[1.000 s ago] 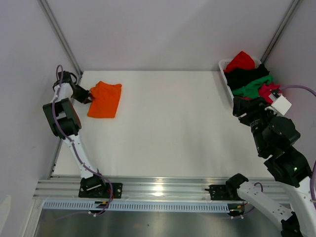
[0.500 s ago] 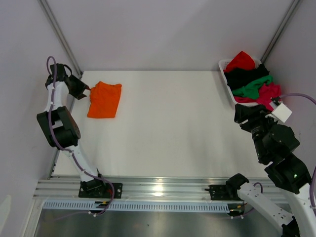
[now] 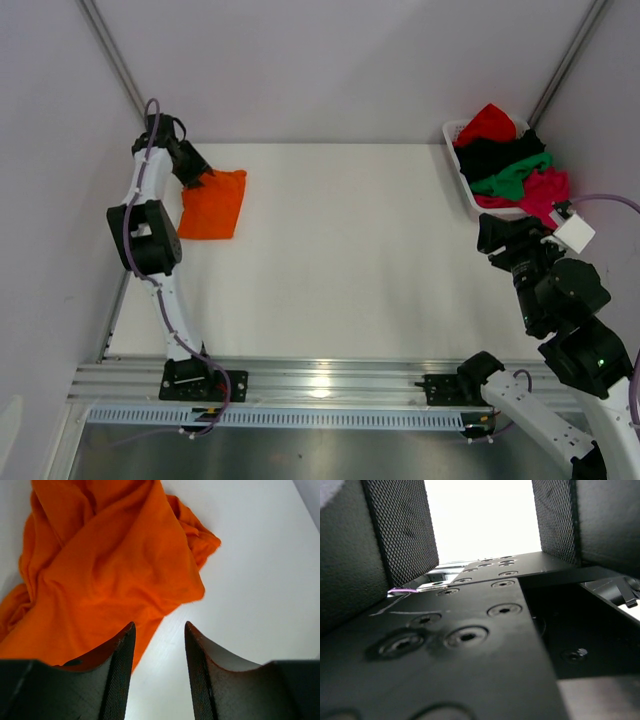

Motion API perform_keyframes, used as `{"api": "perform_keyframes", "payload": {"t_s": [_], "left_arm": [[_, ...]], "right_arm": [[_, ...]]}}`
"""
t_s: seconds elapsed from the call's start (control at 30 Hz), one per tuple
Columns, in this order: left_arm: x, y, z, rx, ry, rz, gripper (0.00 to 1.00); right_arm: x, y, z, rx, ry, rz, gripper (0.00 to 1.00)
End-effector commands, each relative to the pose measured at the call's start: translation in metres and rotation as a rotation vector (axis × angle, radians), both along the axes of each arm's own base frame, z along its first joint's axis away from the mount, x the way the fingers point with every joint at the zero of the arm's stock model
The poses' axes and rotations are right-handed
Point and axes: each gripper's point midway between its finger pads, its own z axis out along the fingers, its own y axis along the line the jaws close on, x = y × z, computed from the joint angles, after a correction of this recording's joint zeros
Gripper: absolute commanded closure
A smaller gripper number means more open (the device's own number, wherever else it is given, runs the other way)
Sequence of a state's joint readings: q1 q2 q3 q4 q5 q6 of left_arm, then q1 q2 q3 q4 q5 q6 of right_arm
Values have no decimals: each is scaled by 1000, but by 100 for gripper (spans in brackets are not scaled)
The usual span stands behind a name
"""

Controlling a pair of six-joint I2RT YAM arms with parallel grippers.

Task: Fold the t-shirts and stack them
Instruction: Fold the tshirt

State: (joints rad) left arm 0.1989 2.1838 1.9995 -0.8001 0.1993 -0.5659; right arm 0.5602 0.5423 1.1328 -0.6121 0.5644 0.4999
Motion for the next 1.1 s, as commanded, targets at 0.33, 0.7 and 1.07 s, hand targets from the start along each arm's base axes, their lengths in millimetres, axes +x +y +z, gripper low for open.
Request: {"api": "perform_keyframes", "payload": {"t_s": [0.33, 0.7, 1.07], "left_arm": [[-1, 27, -26, 88, 115, -1, 53], [9, 34, -46, 101, 140, -15, 52], [20, 44, -56, 92, 133, 22, 52]], "right_arm": [[0, -3, 23, 27, -52, -16, 43], [29, 16, 23, -25, -48, 1, 43], [35, 20, 19, -11, -41, -5, 43]]}}
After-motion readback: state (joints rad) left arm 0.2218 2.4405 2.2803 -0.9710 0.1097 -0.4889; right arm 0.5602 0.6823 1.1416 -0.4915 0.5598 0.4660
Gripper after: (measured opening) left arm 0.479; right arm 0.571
